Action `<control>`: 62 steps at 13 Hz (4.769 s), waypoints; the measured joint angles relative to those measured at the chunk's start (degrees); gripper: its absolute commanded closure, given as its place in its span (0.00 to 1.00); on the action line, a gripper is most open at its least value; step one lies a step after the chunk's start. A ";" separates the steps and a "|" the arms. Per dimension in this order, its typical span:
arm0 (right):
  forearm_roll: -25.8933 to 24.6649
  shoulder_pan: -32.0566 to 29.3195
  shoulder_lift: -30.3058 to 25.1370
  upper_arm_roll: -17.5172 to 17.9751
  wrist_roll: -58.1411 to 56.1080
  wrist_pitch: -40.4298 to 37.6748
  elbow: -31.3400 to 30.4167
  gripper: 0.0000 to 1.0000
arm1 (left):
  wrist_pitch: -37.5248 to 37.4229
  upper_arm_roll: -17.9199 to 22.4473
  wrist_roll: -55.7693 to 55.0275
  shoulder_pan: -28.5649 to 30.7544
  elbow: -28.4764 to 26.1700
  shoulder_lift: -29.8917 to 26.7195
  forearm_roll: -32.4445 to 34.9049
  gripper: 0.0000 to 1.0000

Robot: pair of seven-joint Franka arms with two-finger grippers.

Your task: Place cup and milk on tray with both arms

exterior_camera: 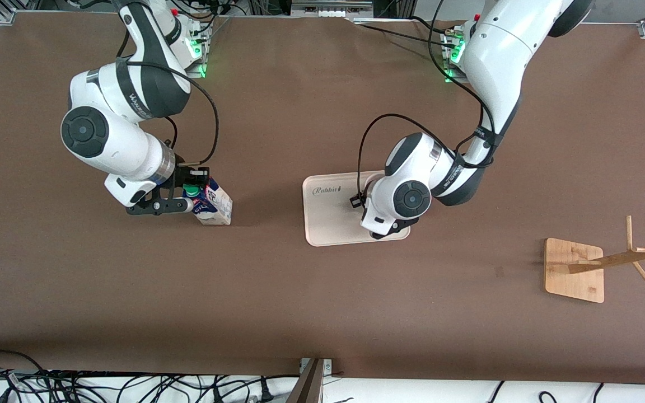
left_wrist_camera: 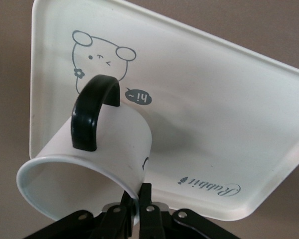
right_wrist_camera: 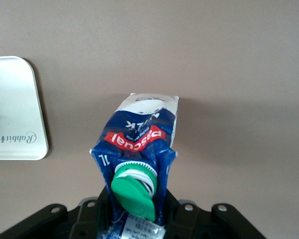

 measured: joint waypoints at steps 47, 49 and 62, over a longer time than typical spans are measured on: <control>0.02 22.37 15.39 -4.22 25.85 7.03 20.94 0.00 | -9.33 12.08 50.53 19.37 -18.63 -45.07 9.63 0.00; 0.02 21.62 12.60 -8.57 24.98 0.67 21.11 0.00 | -9.23 11.71 50.53 19.21 -18.61 -44.85 9.63 0.00; 0.90 10.41 -6.44 -20.88 -1.56 -23.94 16.20 0.00 | -6.27 11.88 50.53 19.45 -17.16 -40.98 9.63 0.00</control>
